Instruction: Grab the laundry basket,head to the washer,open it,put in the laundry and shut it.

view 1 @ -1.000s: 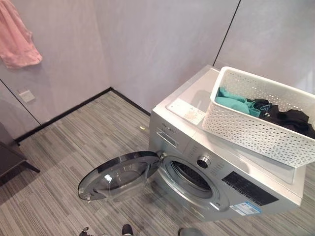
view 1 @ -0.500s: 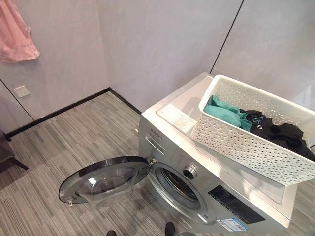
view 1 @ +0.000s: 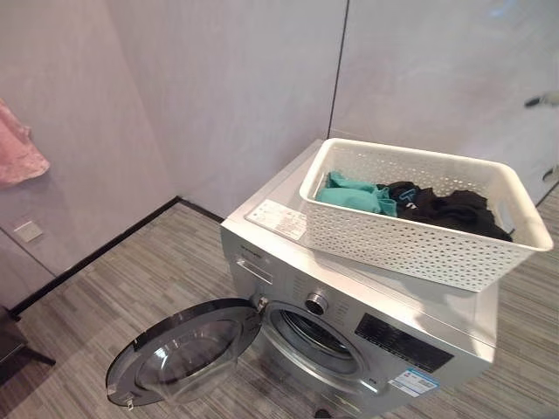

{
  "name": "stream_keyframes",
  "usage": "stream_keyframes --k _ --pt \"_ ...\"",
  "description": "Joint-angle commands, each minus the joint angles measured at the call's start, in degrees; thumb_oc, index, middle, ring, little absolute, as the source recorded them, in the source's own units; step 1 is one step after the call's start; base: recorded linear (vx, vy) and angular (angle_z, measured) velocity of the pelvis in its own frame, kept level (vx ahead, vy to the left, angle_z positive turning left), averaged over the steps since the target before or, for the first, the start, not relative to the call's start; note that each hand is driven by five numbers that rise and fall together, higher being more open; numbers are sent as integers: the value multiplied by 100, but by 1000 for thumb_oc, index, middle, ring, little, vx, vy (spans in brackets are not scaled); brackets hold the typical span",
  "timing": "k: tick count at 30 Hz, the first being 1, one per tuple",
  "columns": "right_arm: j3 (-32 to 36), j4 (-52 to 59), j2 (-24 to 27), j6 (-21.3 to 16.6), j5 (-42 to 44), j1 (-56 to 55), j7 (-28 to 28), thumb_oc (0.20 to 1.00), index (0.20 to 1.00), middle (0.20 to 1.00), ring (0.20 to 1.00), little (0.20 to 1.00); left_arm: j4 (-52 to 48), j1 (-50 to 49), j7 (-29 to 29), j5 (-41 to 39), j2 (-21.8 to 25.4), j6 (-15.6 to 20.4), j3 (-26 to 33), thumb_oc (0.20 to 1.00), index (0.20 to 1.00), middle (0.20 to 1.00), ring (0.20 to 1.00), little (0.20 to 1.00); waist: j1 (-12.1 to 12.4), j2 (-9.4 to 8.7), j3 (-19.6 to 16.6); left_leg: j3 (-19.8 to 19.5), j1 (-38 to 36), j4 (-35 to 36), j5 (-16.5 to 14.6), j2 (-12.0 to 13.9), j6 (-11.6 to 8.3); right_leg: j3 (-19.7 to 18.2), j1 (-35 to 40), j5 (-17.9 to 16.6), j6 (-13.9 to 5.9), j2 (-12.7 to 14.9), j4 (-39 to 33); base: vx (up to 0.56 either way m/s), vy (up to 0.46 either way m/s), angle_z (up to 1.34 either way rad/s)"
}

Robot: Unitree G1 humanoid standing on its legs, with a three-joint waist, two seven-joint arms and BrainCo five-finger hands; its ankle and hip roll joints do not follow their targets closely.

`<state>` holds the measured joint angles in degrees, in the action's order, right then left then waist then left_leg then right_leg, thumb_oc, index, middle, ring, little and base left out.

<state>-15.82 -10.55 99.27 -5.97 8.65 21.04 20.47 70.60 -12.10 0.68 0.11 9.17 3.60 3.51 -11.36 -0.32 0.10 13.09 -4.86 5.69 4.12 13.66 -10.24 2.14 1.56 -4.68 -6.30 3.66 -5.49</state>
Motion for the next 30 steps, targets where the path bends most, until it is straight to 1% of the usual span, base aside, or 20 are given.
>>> stream_keyframes --k 1,2,4,5,6,8,9,12,15,18,21,25,30 --pt "1266 -16 -180 8 -116 -545 145 1000 1000 1000 1000 1000 13 239 -127 43 428 150 -620 1000 1000 1000 1000 1000 289 -575 189 36 10 -310 -463 80 188 -123 -131 471 -379 593 227 -5 15 -6" --pt "1827 108 -268 24 -151 -1273 233 1000 1000 1000 1000 1000 -22 339 -143 15 512 155 -816 1000 1000 1000 1000 1000 477 -642 246 39 8 -299 -462 63 190 -118 -128 462 -385 609 209 0 0 0" --pt "2221 160 -264 26 -172 -1766 295 1000 1000 1000 1000 1000 -63 395 -144 -39 559 165 -967 1000 1000 1000 1000 1000 651 -665 297 20 19 -278 -452 63 186 -81 -116 460 -392 622 184 0 0 0" --pt "2129 189 -253 31 -149 -1725 326 1000 1000 1000 1000 1000 -57 422 -144 -52 576 160 -1028 1000 1000 1000 1000 1000 733 -665 321 -7 37 -264 -439 62 181 -48 -106 460 -394 631 160 -2 -2 4" --pt "2068 183 -253 30 -149 -1665 326 1000 1000 1000 1000 1000 -56 420 -144 -52 575 160 -1024 1000 1000 1000 1000 1000 727 -665 319 -9 39 -264 -438 62 181 -46 -106 459 -394 631 159 -5 -3 6" --pt "1679 118 -213 36 -141 -1251 308 1000 1000 1000 1000 1000 -23 427 -144 -79 594 150 -1085 1000 1000 1000 1000 1000 845 -675 352 -68 90 -229 -409 51 167 23 -89 454 -396 634 110 1 -8 9" --pt "1297 109 -197 32 -124 -854 299 1000 1000 1000 1000 1000 9 417 -150 -71 600 139 -1093 1000 1000 1000 1000 1000 876 -688 365 -98 114 -228 -401 52 158 52 -78 466 -396 631 102 2 -18 12" --pt "700 -46 -128 36 -85 -123 264 1000 1000 1000 1000 1000 121 355 -177 -29 593 125 -1063 1000 1000 1000 1000 1000 894 -700 367 -127 137 -203 -380 61 136 121 -49 490 -393 623 88 2 -17 25" --pt "413 -386 -55 45 -67 326 183 1000 1000 1000 1000 1000 174 326 -192 -8 578 119 -1100 1000 1000 1000 1000 1000 907 -721 345 -146 140 -203 -384 57 126 157 -17 502 -386 615 77 2 -8 5" --pt "-131 -771 -176 102 -230 839 126 1000 1000 1000 1000 1000 125 378 -166 -98 609 120 -1132 1000 1000 1000 1000 1000 944 -735 354 -157 122 -214 -390 64 128 172 3 510 -381 613 88 5 -11 -1" --pt "-584 -906 -250 115 -363 1215 94 1000 1000 1000 1000 1000 -13 410 -148 -238 592 152 -1154 1000 1000 1000 1000 1000 912 -705 373 -216 160 -207 -368 80 113 221 7 530 -370 603 91 8 -36 1" --pt "-972 -884 -272 119 -462 1525 85 1000 1000 1000 1000 1000 -13 393 -176 -286 576 133 -1138 1000 1000 1000 1000 1000 883 -659 426 -273 221 -212 -328 113 87 264 13 568 -341 572 90 9 -34 4" --pt "-864 -749 -367 68 -462 1187 148 1000 1000 1000 1000 1000 7 349 -210 -277 544 125 -1120 1000 1000 1000 1000 1000 877 -657 472 -304 230 -163 -293 149 64 300 27 609 -329 524 81 13 -24 4"
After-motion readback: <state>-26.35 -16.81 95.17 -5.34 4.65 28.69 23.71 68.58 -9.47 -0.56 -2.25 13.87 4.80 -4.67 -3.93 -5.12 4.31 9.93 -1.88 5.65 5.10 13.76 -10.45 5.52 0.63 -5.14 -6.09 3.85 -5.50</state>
